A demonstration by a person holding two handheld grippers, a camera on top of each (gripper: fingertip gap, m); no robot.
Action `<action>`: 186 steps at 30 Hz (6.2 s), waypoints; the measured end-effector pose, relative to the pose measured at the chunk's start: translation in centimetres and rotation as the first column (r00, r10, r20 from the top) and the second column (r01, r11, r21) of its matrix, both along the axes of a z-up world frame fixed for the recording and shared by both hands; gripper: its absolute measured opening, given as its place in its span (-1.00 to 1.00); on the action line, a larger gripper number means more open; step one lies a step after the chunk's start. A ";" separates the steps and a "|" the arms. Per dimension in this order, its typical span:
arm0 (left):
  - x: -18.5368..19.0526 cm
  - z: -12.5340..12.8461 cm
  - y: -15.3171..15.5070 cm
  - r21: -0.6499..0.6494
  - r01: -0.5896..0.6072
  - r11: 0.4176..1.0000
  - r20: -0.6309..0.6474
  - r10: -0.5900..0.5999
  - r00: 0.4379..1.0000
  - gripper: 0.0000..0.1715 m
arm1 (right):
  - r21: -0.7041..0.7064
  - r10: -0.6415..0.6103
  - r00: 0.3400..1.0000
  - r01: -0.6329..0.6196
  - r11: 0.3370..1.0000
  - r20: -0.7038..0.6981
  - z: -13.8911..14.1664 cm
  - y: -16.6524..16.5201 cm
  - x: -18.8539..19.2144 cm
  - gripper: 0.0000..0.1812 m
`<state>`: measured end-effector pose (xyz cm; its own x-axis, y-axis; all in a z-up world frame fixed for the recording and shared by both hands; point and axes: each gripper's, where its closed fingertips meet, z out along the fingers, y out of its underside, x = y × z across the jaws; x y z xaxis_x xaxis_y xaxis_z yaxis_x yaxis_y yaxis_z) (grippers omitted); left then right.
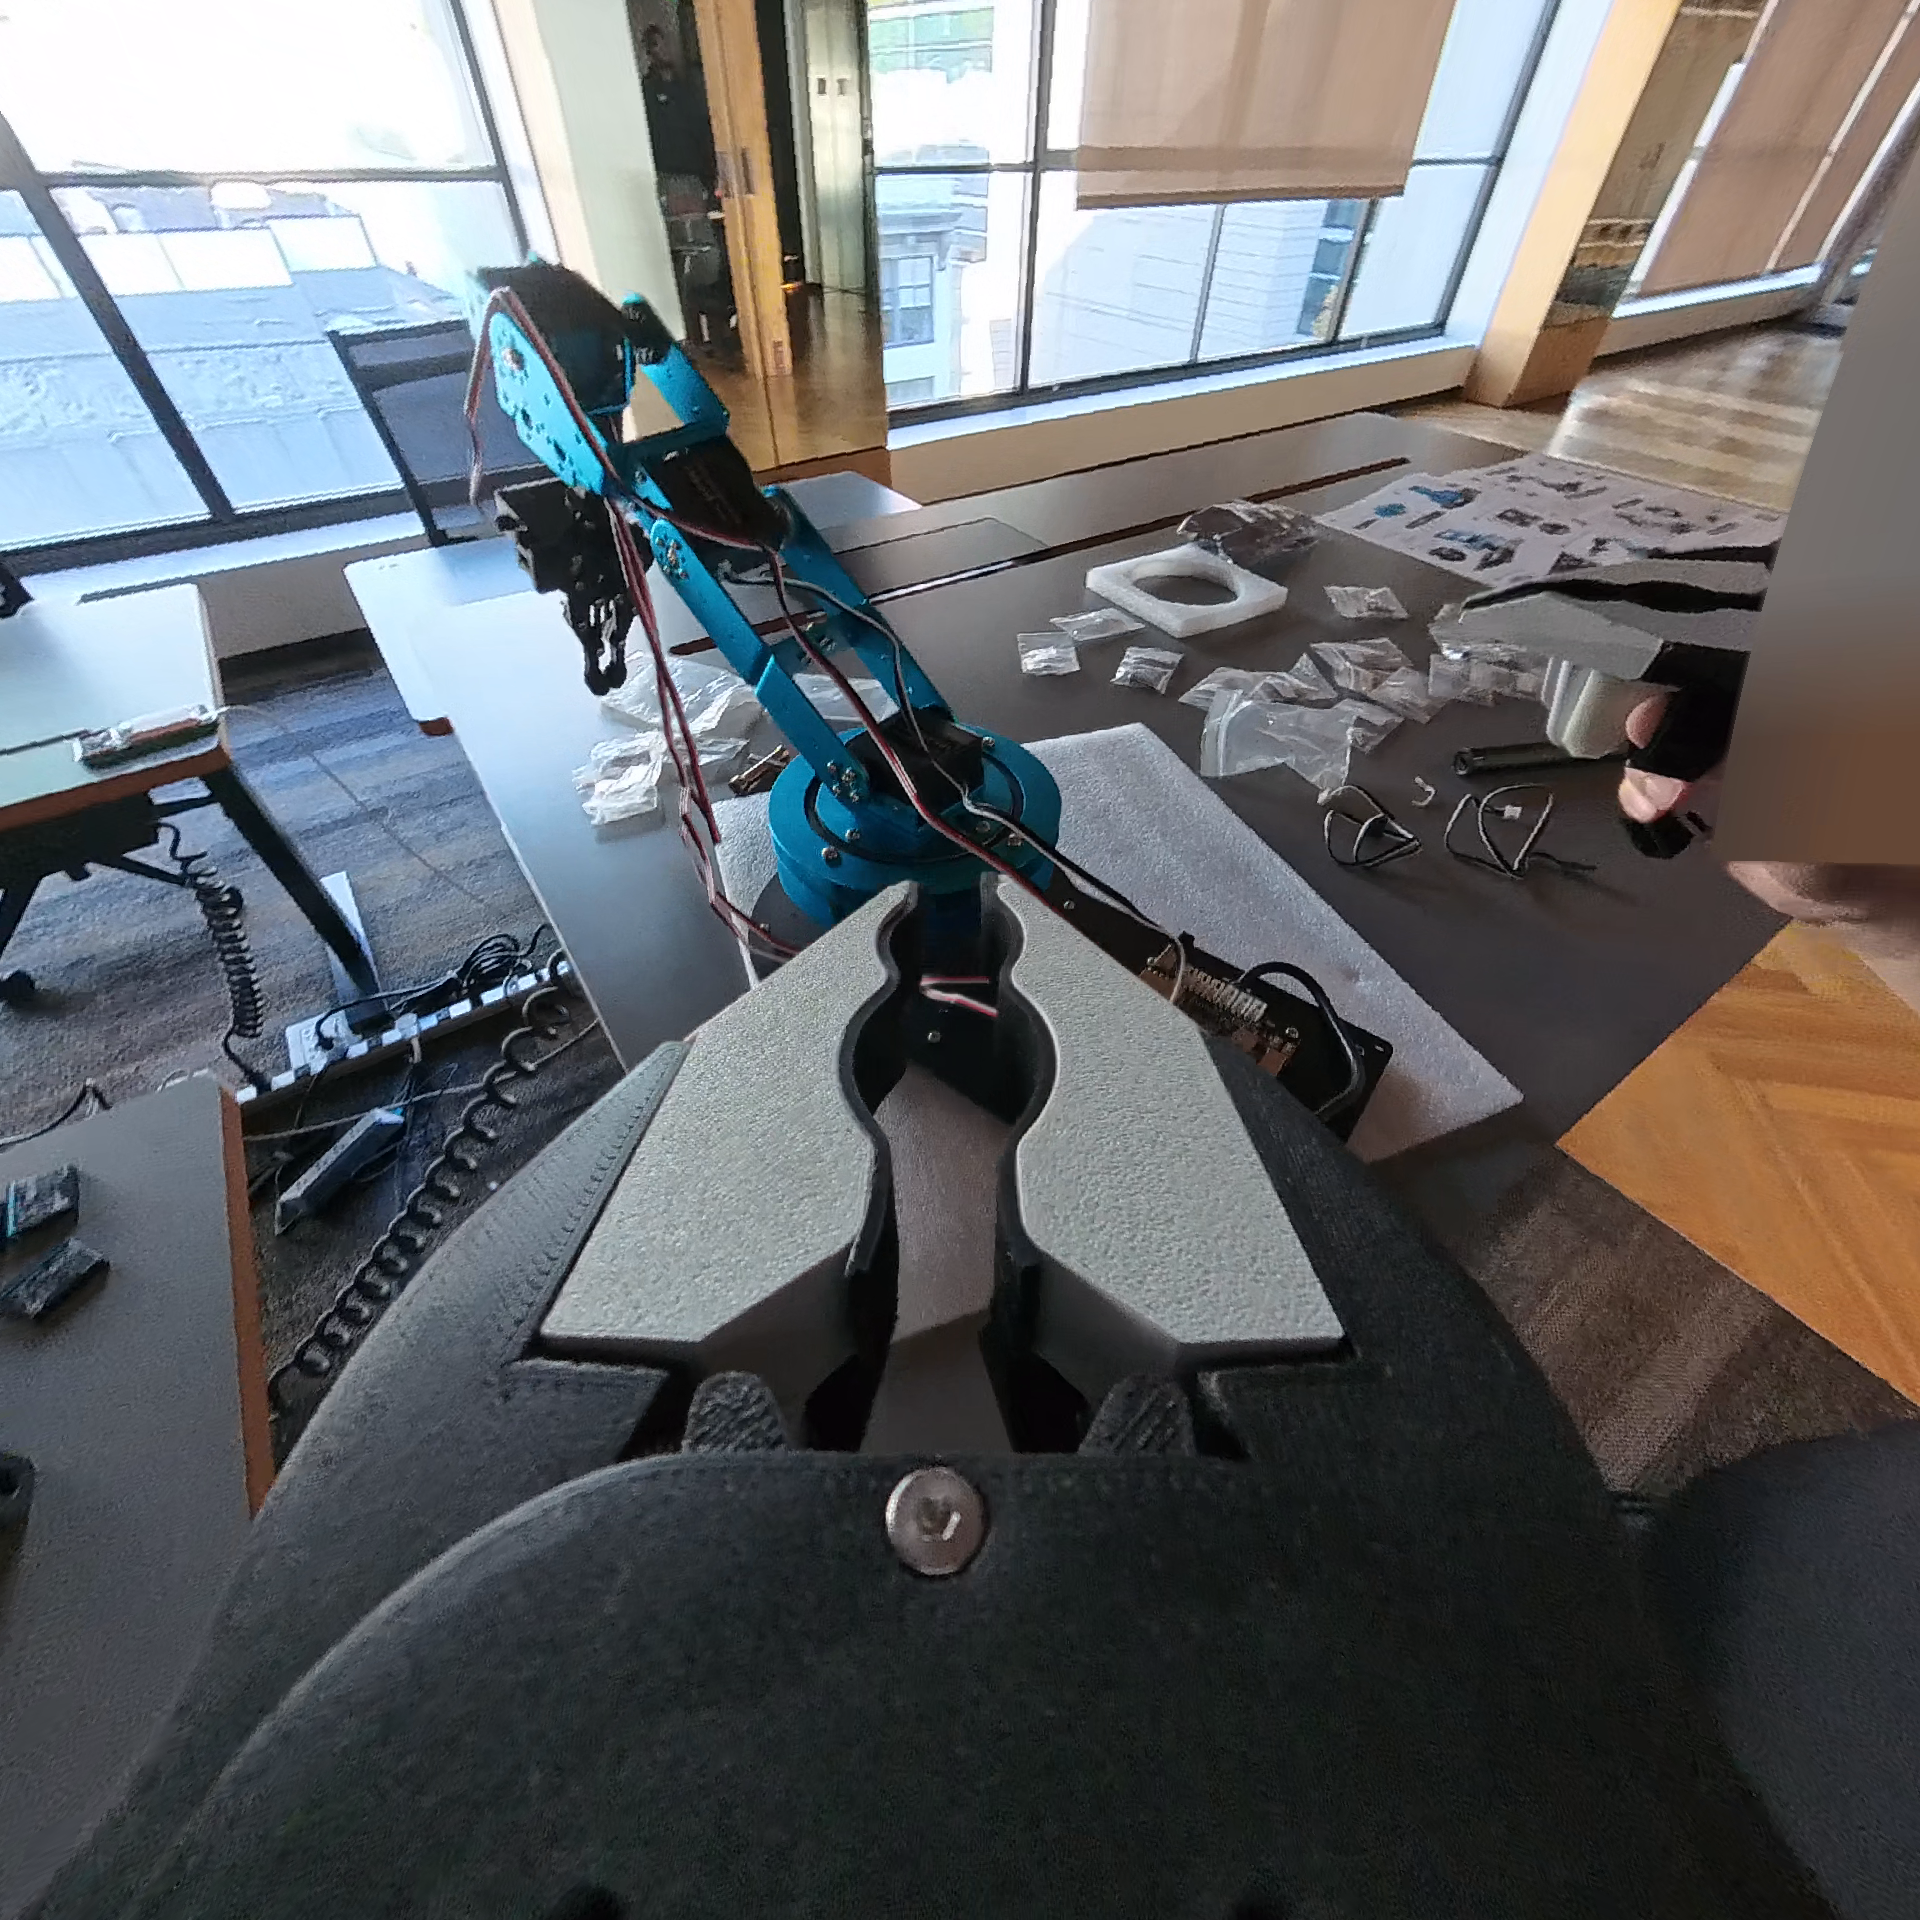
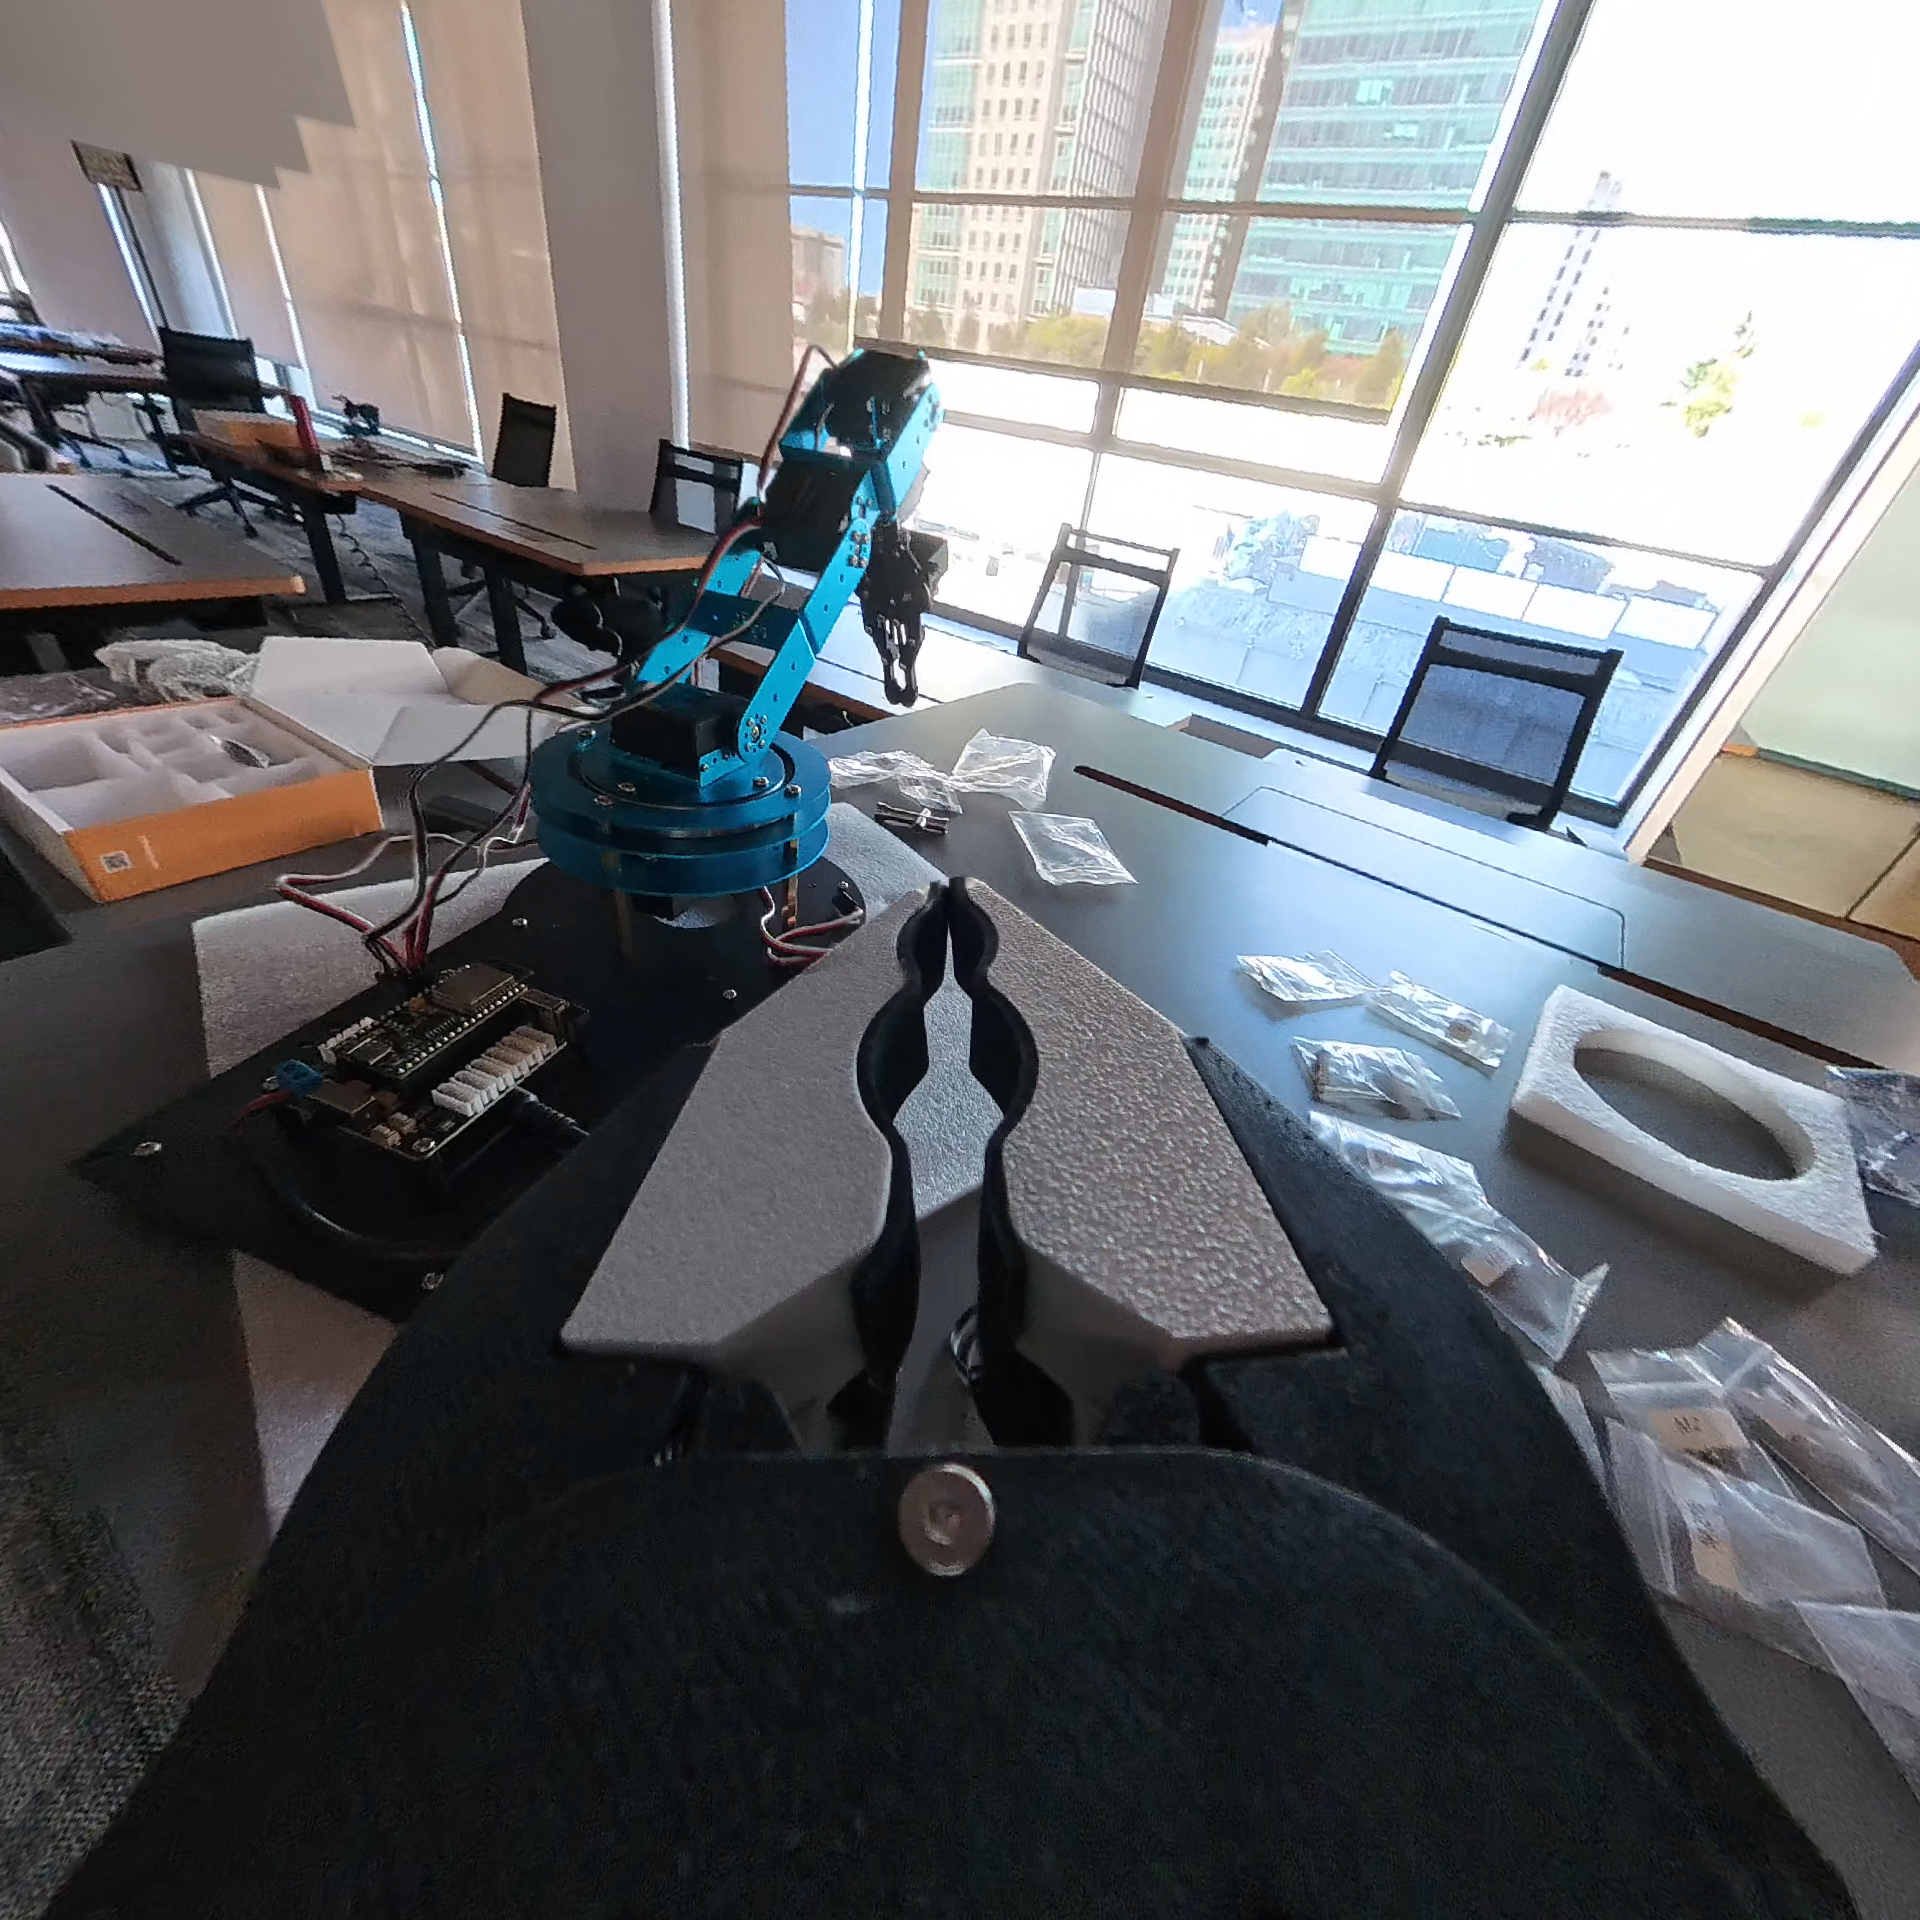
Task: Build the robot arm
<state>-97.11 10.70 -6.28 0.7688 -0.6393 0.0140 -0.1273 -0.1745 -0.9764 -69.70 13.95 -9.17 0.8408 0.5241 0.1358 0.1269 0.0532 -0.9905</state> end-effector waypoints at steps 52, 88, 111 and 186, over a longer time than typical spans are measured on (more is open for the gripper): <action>-3.2 0.5 3.6 -0.118 -0.052 0.992 0.133 0.067 0.989 -0.93 | -0.365 0.544 0.839 -0.512 0.778 -0.019 -2.5 8.7 -17.0 -0.86; -9.1 -2.9 0.1 -0.134 0.002 0.991 0.139 0.016 0.990 -0.90 | -0.322 0.368 0.927 -0.327 0.888 0.076 -2.9 8.3 -16.4 -0.89; -17.1 -11.6 -1.1 -0.135 0.068 0.988 0.282 -0.027 0.959 -0.85 | -0.293 0.207 0.957 -0.142 0.945 0.204 -0.6 6.7 -15.3 -0.94; 2.5 -5.4 43.4 0.057 0.996 0.067 0.141 -0.988 0.058 -0.81 | -0.497 -0.839 0.430 0.837 0.230 0.335 0.0 7.4 -15.2 -0.94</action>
<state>-94.63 54.12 -11.69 -0.5932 -0.8004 0.0862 -0.1175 -0.0198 -0.9929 -84.94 21.31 -9.17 0.8458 -0.5174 0.1300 -0.2371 -0.5829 -0.7771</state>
